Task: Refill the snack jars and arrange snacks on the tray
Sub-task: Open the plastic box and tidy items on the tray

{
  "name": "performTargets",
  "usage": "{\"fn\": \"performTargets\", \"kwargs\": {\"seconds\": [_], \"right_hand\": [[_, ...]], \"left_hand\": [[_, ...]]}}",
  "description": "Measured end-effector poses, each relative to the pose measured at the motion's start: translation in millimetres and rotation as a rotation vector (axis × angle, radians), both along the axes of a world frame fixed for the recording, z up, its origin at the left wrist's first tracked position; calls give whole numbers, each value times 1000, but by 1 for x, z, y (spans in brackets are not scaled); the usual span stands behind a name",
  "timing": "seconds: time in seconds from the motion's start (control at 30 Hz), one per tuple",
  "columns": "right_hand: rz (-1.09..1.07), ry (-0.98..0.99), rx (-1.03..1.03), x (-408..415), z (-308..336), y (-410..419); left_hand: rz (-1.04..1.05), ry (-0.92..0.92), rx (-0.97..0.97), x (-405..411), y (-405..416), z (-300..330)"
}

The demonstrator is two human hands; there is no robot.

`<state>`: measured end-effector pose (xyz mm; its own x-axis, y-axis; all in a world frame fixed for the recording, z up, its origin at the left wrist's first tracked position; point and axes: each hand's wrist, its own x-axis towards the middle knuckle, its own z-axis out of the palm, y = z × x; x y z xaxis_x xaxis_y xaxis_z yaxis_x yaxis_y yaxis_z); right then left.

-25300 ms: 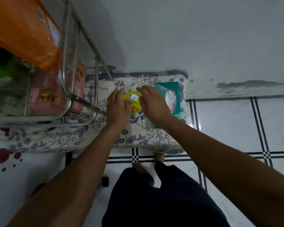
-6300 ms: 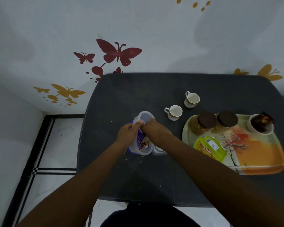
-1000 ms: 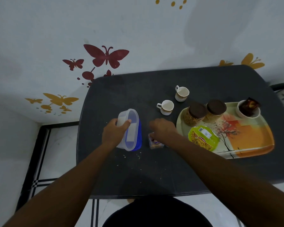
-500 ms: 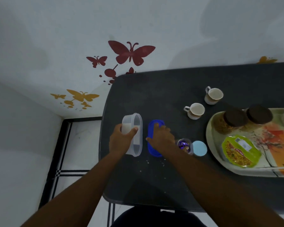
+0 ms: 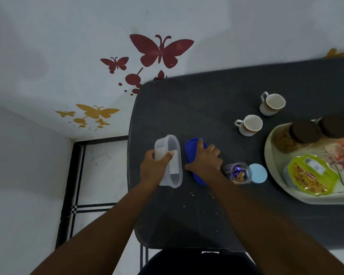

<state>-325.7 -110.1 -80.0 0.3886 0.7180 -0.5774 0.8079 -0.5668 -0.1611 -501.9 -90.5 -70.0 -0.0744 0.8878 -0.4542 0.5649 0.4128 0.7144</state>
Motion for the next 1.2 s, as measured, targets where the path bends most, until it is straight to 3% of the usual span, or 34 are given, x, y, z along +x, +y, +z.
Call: {"fn": "performTargets", "kwargs": {"seconds": [0.1, 0.2, 0.3, 0.57, 0.87, 1.1, 1.2], "right_hand": [[-241, 251, 76, 12, 2, 7], [-577, 674, 169, 20, 14, 11], [-638, 947, 158, 16, 28, 6], [-538, 977, 293, 25, 49, -17], [-381, 930, 454, 33, 75, -30], [-216, 977, 490, 48, 83, -39], [-279, 1005, 475, 50, 82, -40]], "left_hand": [[11, -20, -15, -1, 4, 2], [-24, -31, -36, 5, 6, 4], [-30, -103, -64, 21, 6, 10], [2, -266, -215, 49, 5, 31], [-33, -725, -226, 81, -17, 67], [-70, -657, -214, 92, -19, 81], [-76, -662, -184, 95, -22, 86]]}}
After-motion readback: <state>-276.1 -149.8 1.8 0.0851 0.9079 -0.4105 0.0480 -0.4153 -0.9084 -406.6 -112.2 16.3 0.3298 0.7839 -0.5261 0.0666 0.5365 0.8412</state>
